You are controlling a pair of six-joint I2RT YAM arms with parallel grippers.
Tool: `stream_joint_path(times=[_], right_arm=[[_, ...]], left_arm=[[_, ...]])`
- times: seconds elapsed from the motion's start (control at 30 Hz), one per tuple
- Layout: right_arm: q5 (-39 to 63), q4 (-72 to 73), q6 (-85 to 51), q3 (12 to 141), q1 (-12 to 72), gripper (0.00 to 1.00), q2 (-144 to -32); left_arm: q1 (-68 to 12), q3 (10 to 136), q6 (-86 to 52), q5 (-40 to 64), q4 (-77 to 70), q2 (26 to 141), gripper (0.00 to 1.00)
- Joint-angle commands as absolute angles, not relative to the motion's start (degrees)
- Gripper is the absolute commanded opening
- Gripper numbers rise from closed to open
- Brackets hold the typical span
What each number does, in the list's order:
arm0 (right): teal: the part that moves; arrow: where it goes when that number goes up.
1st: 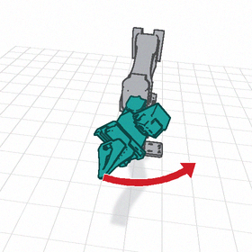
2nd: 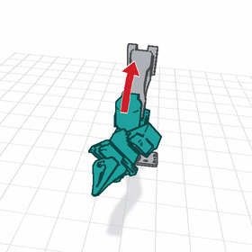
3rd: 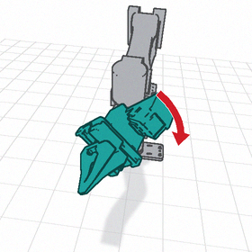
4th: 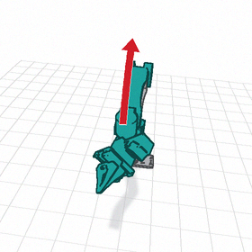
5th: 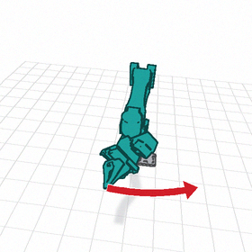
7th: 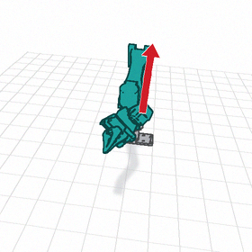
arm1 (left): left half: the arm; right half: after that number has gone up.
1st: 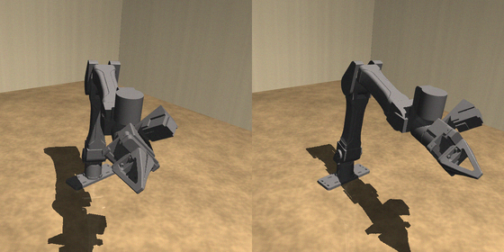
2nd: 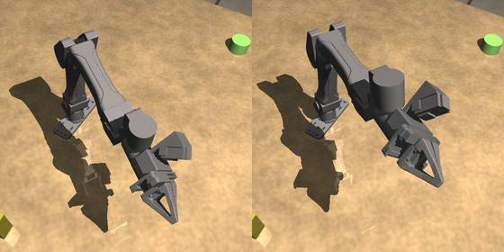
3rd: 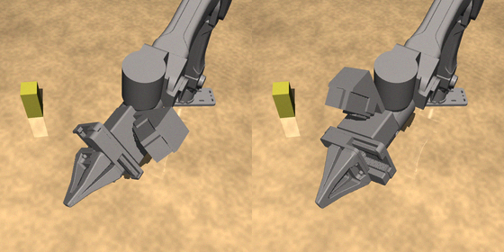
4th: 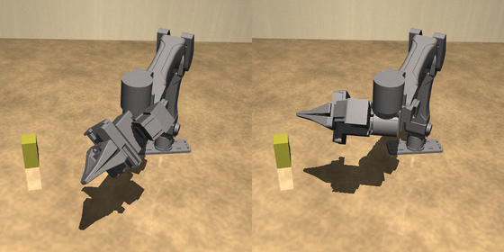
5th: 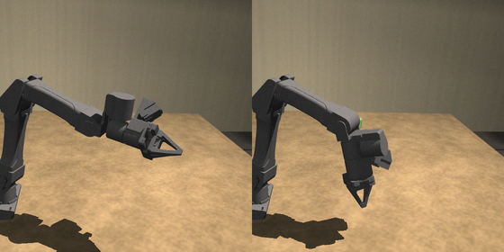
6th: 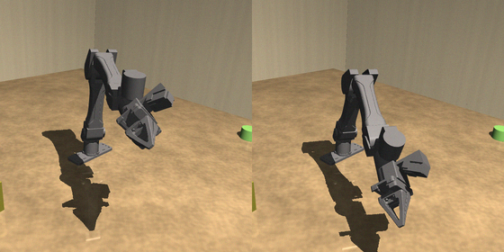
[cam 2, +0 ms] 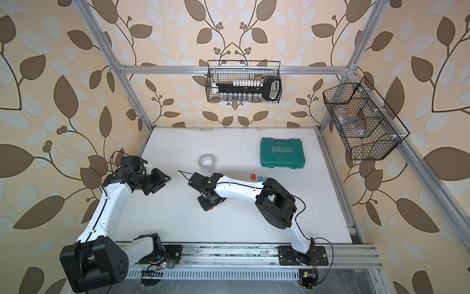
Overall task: Close the stamp cap
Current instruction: Close the cover of the stamp.
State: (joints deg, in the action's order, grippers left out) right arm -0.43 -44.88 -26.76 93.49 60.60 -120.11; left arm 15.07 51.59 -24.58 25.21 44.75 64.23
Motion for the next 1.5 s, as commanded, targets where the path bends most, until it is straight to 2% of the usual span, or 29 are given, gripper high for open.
stream_joint_path(times=[0.0, 0.87, 1.3, 1.47], right_arm=[[-1.0, -45.89, -26.22, 92.77, 60.45, 0.0, -120.47], [0.01, -45.43, -26.15, 91.39, 60.42, 0.0, -122.69], [-3.18, -58.73, -24.02, 92.81, 60.47, 0.0, -123.44], [-1.49, -58.12, -23.15, 90.91, 60.42, 0.0, -125.06]], left_arm=[[15.23, 51.41, -23.87, 26.56, 44.3, 63.81, 0.42], [15.21, 51.45, -23.79, 26.37, 44.38, 63.72, 0.42], [15.21, 51.5, -23.7, 26.54, 44.39, 63.98, 0.42], [15.28, 51.36, -23.78, 26.55, 44.4, 64.06, 0.43]])
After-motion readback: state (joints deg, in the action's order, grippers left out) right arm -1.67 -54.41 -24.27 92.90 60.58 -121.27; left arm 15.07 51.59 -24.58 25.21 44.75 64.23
